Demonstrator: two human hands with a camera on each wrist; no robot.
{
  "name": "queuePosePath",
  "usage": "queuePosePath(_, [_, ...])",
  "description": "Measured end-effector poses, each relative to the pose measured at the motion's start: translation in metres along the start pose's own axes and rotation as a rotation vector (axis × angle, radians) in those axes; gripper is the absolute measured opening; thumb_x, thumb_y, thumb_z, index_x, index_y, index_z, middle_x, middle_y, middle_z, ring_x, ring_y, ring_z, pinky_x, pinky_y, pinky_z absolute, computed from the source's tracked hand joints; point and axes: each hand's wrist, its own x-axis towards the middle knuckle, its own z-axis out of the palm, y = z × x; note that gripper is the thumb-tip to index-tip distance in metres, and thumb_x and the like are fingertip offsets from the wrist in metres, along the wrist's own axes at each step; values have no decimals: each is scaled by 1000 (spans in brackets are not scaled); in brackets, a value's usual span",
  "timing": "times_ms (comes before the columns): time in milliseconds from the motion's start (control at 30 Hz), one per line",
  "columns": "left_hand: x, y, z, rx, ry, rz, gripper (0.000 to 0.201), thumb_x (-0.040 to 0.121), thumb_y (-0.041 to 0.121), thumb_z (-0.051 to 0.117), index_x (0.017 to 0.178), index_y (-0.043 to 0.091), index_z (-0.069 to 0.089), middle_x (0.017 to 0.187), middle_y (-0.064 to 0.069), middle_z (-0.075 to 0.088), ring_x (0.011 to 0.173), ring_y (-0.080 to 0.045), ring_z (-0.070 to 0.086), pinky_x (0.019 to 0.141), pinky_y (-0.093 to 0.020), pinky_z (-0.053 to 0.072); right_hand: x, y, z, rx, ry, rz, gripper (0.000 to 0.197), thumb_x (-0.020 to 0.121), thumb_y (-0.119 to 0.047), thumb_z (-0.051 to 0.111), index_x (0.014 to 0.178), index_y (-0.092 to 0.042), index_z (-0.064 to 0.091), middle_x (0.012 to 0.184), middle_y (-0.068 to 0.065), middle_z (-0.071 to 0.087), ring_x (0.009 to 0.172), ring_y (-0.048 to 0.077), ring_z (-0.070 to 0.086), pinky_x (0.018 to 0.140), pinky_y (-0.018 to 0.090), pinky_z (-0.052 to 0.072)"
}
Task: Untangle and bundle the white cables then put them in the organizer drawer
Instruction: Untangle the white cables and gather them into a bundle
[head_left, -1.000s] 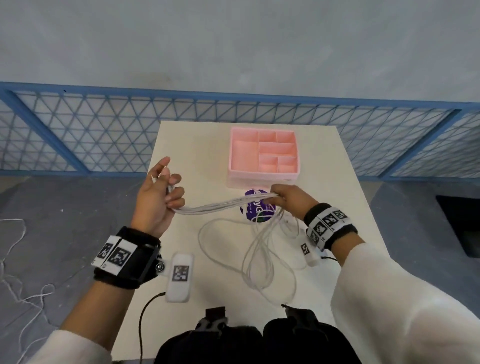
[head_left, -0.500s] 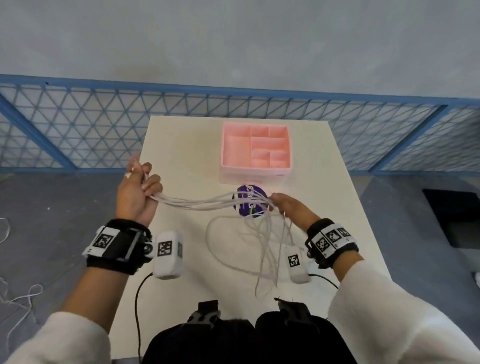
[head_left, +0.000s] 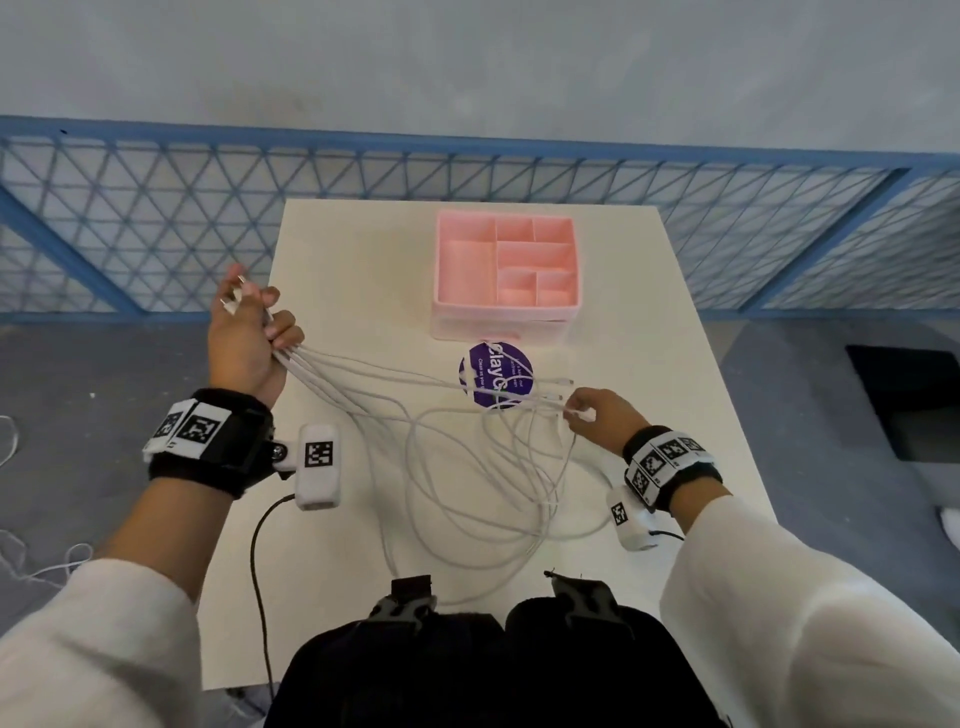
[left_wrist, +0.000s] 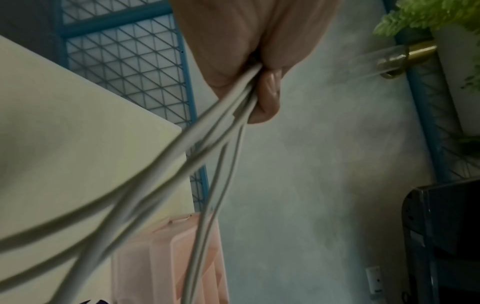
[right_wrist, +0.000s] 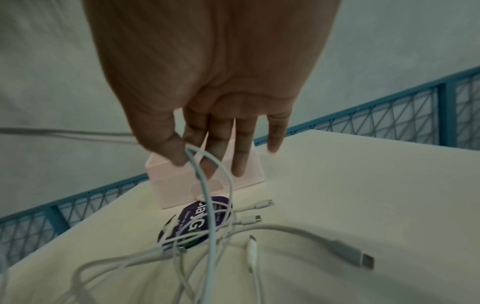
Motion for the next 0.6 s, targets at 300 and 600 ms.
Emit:
queuePosePath(300, [13, 4, -9, -18, -10, 42, 17, 97, 17, 39, 106, 29, 48, 66, 7, 51, 42, -4, 32, 40, -14, 29, 4, 3, -21, 363, 366, 86, 16, 82, -17, 65, 97, -14, 61, 79, -4, 51, 66, 9, 48, 67, 17, 41])
queuePosePath(600, [17, -3, -16, 65, 37, 58, 20, 98, 15, 36, 106, 30, 45, 66, 7, 49, 41, -3, 34, 40, -14, 32, -13, 19, -9, 979, 180, 337, 22, 95, -13, 41, 79, -10, 55, 43, -5, 54, 53, 20, 45, 53, 25, 46])
